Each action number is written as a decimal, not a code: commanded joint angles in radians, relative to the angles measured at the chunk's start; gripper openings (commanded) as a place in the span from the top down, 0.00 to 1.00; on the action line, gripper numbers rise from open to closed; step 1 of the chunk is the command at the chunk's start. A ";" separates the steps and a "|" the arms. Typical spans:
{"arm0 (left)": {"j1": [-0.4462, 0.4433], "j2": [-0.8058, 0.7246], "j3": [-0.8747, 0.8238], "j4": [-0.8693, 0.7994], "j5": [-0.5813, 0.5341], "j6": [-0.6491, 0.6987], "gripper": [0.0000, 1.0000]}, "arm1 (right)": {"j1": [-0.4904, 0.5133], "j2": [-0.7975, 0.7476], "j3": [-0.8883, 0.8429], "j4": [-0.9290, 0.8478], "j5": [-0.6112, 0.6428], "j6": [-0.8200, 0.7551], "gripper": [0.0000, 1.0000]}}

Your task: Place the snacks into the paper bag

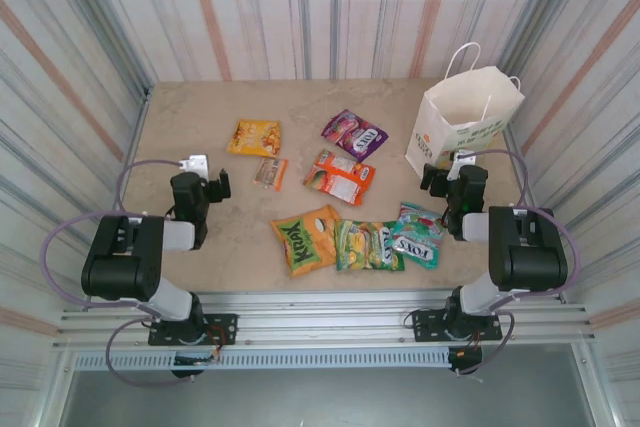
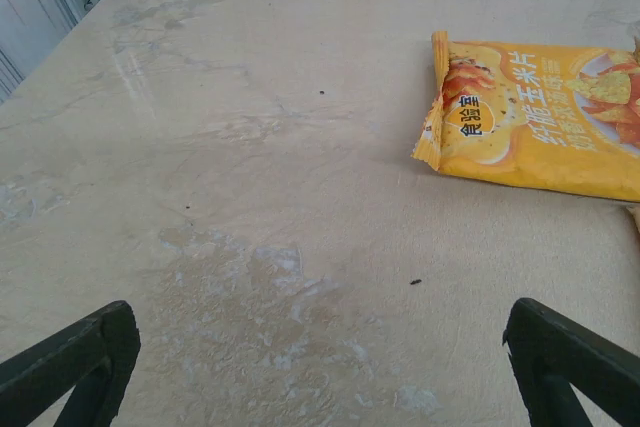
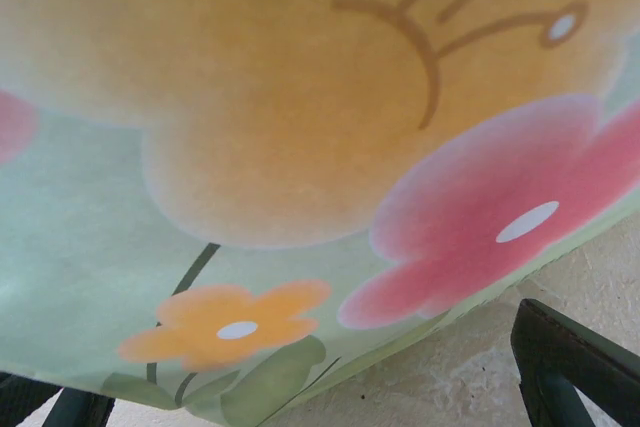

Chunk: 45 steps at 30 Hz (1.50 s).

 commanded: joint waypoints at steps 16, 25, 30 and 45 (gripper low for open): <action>-0.003 -0.011 0.016 -0.009 -0.014 0.019 0.01 | 0.005 -0.004 0.008 -0.001 0.019 -0.028 0.00; -0.004 -0.014 0.011 -0.003 -0.013 0.019 0.01 | 0.005 -0.004 0.007 0.000 0.019 -0.028 0.01; -0.003 -0.050 0.040 -0.082 0.004 0.028 0.03 | 0.005 -0.045 0.016 -0.049 0.026 -0.025 0.01; -0.077 -0.251 0.612 -1.066 0.228 -0.031 0.20 | -0.002 -0.424 0.424 -1.056 0.069 0.125 0.00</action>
